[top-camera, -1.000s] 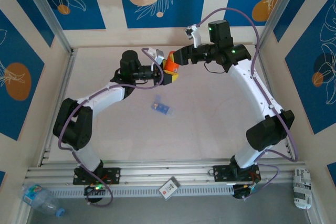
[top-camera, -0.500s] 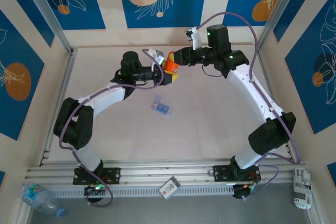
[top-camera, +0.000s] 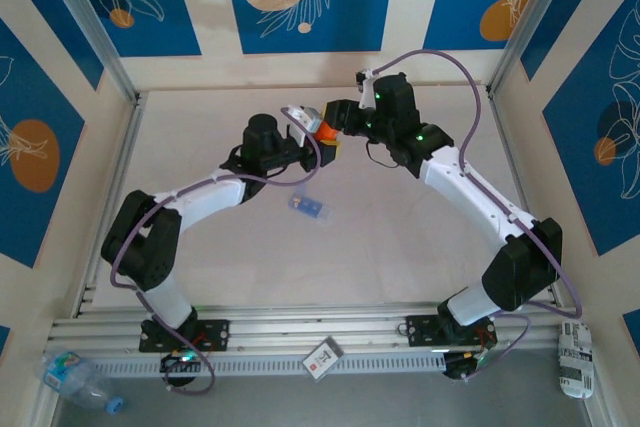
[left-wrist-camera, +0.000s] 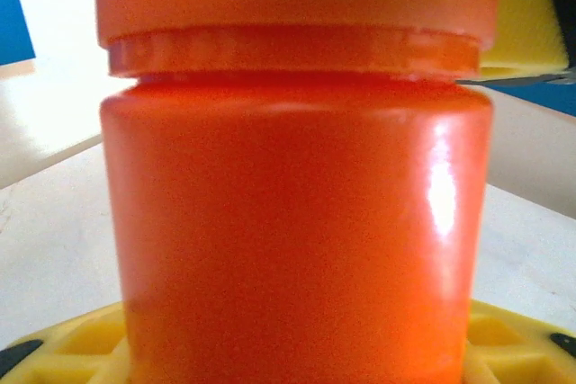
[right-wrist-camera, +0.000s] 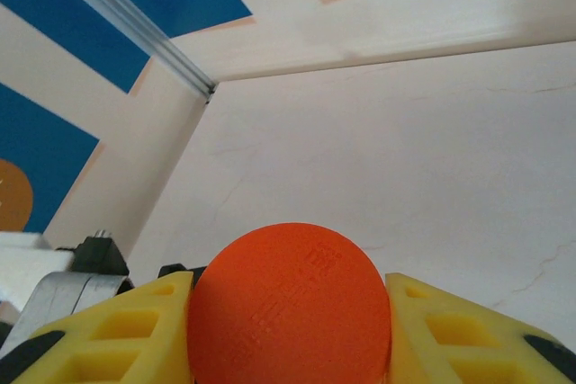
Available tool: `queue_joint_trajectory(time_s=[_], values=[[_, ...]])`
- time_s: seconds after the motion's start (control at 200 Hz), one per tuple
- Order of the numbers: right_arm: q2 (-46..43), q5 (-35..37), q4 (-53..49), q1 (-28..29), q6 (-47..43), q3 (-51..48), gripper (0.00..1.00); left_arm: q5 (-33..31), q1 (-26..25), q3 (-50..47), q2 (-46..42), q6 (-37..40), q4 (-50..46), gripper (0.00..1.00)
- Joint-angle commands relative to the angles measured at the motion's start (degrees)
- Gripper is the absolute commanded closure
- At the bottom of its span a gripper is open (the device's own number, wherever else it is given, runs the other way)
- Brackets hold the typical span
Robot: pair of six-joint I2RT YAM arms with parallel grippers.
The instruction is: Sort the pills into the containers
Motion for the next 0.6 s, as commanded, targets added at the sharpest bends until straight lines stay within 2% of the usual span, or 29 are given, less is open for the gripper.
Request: queue_joint_trajectory(time_s=[0.0,0.11,0.195,0.435,0.595], values=[[1.0,-0.5,-4.2,1.8,3.5,-1.0,0.66,-0.6,-2.4,1.4,-3.9,2.0,11.1,1.0],[1.0,-2.1,-5.5,0.4,4.1,1.1,0.64,-0.7,-2.4,1.1,-3.5,1.9,11.4,1.0],[0.9,-3.7,-6.7,-0.8,4.8,3.0,0.59,-0.7,-2.3,1.0,-3.2,1.9,11.5,1.0],[-2.7,-9.0,-6.1,-5.8,6.2,5.9,0.25,-0.3,-1.5,1.1,-2.0,0.4,11.8,1.0],[-7.3,-11.7,-4.8,-7.3,3.1,4.9,0.1,1.8,-0.8,1.2,-1.4,-0.8,12.3,1.0]])
